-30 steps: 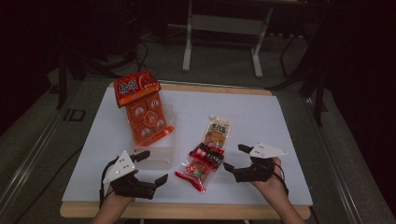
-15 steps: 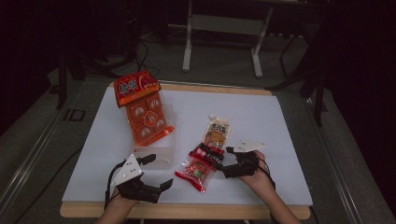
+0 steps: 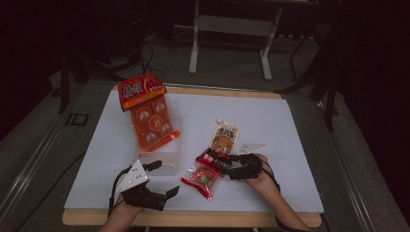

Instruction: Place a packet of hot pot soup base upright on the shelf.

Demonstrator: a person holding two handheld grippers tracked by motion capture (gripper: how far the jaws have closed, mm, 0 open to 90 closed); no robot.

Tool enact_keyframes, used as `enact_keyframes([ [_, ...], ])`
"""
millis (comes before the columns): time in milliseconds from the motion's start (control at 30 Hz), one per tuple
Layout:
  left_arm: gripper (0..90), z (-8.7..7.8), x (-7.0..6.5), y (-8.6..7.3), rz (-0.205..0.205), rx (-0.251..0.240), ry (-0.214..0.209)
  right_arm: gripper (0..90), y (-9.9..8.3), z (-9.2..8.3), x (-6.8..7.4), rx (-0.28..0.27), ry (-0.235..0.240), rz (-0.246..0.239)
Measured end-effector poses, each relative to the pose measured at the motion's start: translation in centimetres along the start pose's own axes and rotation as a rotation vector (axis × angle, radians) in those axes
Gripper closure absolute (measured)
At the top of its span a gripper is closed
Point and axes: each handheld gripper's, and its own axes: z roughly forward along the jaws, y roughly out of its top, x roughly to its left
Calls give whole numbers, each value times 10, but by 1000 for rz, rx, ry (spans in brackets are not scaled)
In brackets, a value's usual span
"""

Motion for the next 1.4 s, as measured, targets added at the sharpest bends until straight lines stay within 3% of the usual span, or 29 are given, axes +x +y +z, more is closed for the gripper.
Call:
enact_keyframes([
  [133,16,1,1,-1,-3,4,-2,392,-1,6,0,39,6,9],
  [367,16,1,1,-1,-7,0,-1,457,0,7,2,58,-11,20],
  [433,16,1,1,-1,-8,0,-1,485,1,8,3,66,-14,44],
  [533,16,1,2,-1,-12,1,-3,562,3,8,5,72,-6,48],
  [633,16,1,1,-2,-10,6,-6,715,6,9,9,75,14,51],
  [700,16,1,1,-2,-7,6,-4,811,10,11,18,84,15,16],
  [1000,16,0,3,-1,-13,-1,-2,854,14,9,27,71,1,6],
  [1400,16,1,2,-1,-7,3,-5,883,24,-17,36,-9,41,5],
])
